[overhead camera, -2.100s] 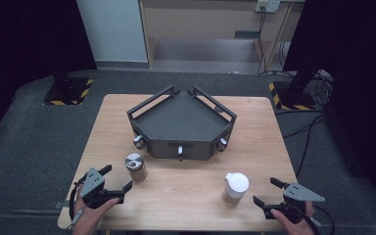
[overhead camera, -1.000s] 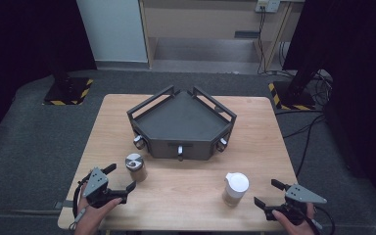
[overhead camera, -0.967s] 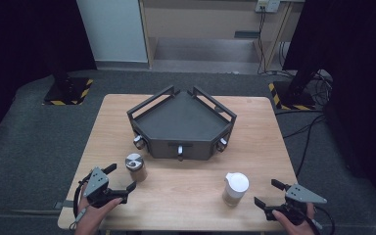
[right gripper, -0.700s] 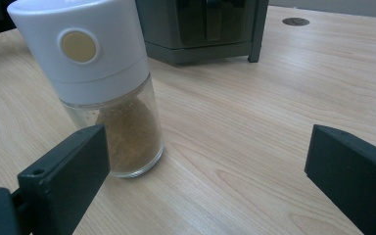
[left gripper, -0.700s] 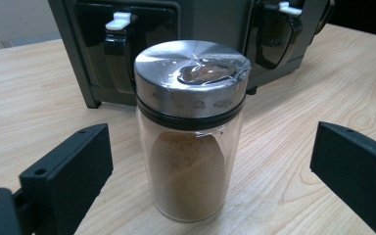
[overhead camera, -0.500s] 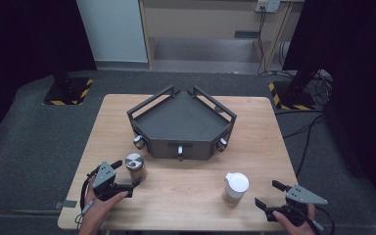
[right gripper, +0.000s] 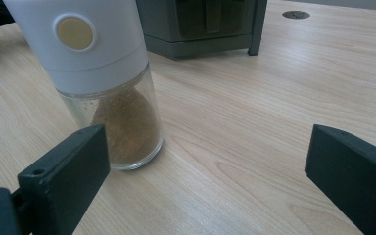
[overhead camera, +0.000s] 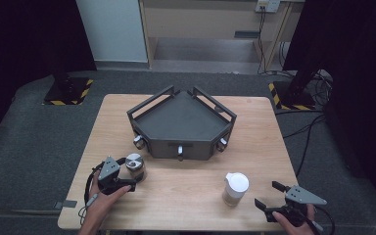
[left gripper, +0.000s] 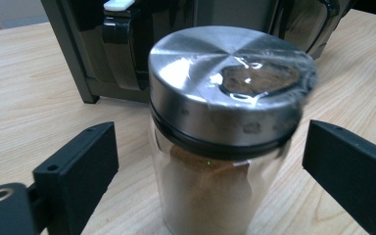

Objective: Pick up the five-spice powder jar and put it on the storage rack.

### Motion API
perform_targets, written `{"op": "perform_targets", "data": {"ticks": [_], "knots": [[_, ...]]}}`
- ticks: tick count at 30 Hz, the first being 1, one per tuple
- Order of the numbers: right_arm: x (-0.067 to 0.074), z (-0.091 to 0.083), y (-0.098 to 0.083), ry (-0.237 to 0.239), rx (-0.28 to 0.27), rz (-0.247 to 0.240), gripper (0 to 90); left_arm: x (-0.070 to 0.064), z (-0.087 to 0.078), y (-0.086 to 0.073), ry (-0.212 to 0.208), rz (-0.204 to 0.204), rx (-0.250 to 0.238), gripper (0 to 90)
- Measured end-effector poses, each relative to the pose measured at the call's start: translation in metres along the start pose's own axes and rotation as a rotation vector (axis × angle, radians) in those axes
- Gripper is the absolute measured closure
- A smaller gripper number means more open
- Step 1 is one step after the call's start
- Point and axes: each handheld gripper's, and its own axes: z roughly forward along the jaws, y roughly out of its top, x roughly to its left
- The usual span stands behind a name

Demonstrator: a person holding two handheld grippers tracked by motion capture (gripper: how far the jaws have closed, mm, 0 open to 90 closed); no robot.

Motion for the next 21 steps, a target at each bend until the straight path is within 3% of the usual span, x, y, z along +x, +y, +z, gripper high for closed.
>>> {"op": "perform_targets", "data": {"ticks": [7,14,15,21], "knots": [[0.0,0.0,0.0,-0.001,0.006,-0.001,3.5,0.005,0.009,0.002,-0.029,0.014,0.016,11.2],[0.0,0.001,0.0,-0.003,0.012,-0.002,3.5,0.008,0.014,-0.005,-0.036,0.01,0.017,27.3],[0.0,0.001,0.0,-0.003,0.013,-0.003,3.4,0.006,0.014,-0.004,-0.03,0.024,0.02,29.7],[0.001,0.002,0.001,-0.003,0.019,-0.005,3.5,0.003,0.013,-0.005,-0.02,0.038,0.017,30.3]]}}
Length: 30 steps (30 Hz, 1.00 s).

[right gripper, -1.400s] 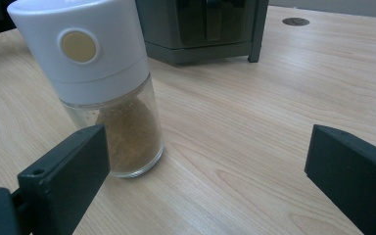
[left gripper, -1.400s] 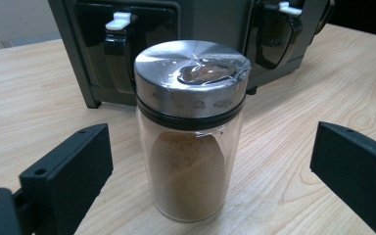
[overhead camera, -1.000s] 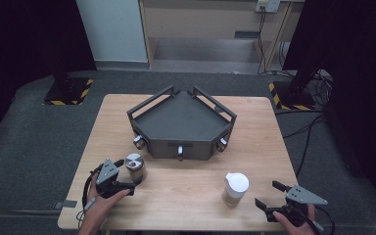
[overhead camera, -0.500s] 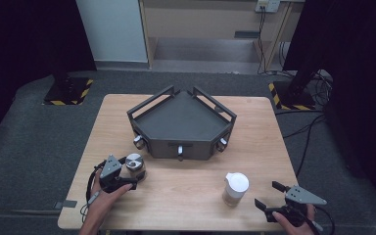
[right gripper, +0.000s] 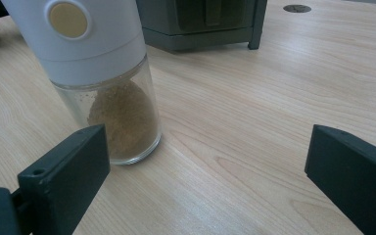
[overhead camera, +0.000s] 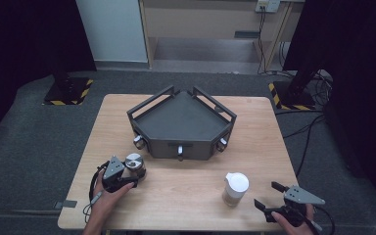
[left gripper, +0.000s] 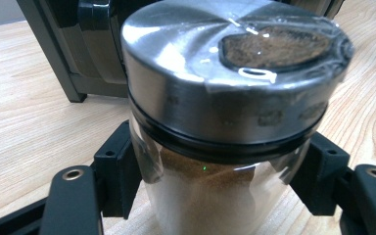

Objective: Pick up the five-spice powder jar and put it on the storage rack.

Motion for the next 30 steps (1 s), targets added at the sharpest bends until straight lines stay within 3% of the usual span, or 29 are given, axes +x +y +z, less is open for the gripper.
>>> {"op": "perform_targets", "data": {"ticks": [11,22,30], "knots": [[0.0,0.001,0.001,0.0,0.005,-0.008,3.5,-0.005,-0.015,0.007,0.001,0.025,-0.031,30.4],[0.001,0.003,0.002,0.001,0.013,-0.019,3.5,-0.005,-0.026,0.015,-0.035,0.064,-0.038,30.4],[0.0,0.002,0.002,-0.001,0.012,-0.017,3.6,-0.004,-0.028,0.018,-0.048,0.071,-0.037,30.4]]}}
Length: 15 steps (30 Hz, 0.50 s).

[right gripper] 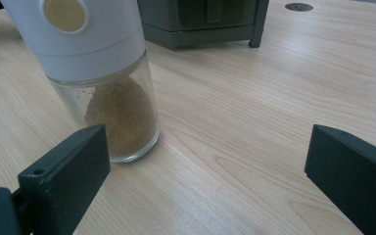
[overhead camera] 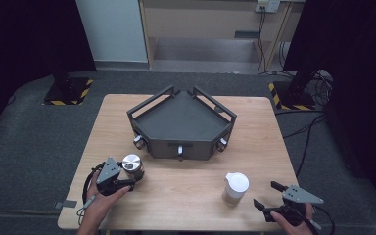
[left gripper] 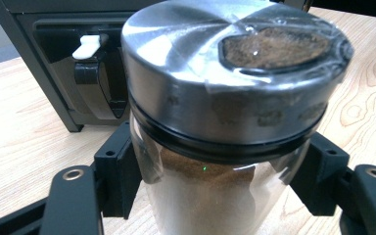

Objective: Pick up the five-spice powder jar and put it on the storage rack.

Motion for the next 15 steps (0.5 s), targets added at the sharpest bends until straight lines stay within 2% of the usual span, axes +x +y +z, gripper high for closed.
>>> {"op": "perform_targets", "data": {"ticks": [7,15], "knots": [[0.0,0.001,0.0,0.001,0.002,-0.001,3.6,0.003,-0.002,0.0,-0.016,-0.003,-0.008,30.4],[0.0,0.0,0.0,0.002,-0.001,0.003,3.5,0.003,-0.005,0.009,-0.03,-0.001,-0.004,30.4]]}}
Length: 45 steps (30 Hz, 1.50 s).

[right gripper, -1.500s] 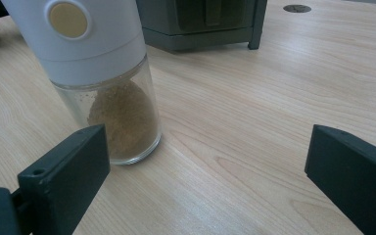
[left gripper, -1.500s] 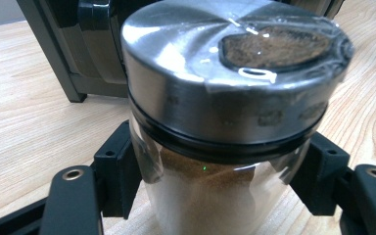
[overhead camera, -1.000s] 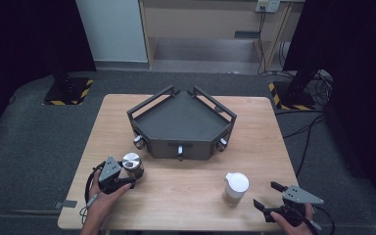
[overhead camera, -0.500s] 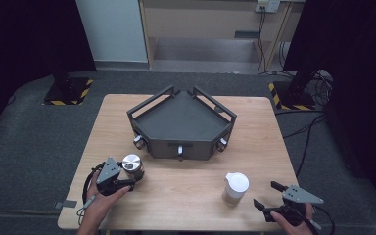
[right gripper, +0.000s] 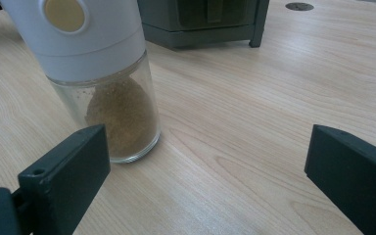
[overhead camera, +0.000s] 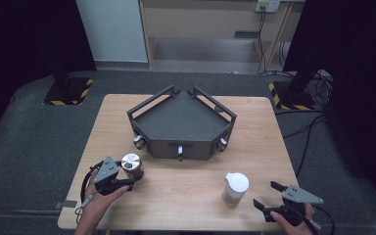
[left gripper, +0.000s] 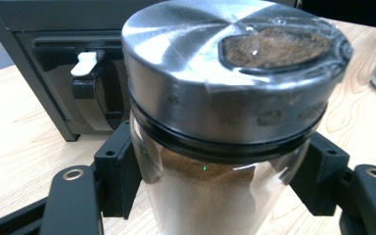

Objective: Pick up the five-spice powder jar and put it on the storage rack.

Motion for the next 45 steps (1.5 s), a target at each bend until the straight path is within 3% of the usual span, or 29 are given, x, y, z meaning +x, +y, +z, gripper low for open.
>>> {"op": "perform_targets", "data": {"ticks": [17,26,34,37,45], "knots": [[0.0,-0.003,-0.002,-0.012,-0.006,0.006,3.5,-0.001,0.011,0.032,-0.059,0.039,0.01,30.4],[-0.001,-0.003,-0.002,-0.011,0.001,0.005,3.5,-0.006,0.012,0.061,-0.076,0.063,0.003,30.4],[-0.001,-0.002,-0.002,-0.012,0.005,0.007,3.5,0.006,0.02,0.081,-0.101,0.078,-0.007,30.4],[-0.001,-0.002,-0.002,-0.014,0.005,0.01,3.5,0.005,0.023,0.092,-0.092,0.112,0.006,30.4],[-0.002,-0.003,-0.003,-0.016,0.008,0.009,3.5,0.014,0.034,0.107,-0.102,0.096,-0.008,30.4]]}}
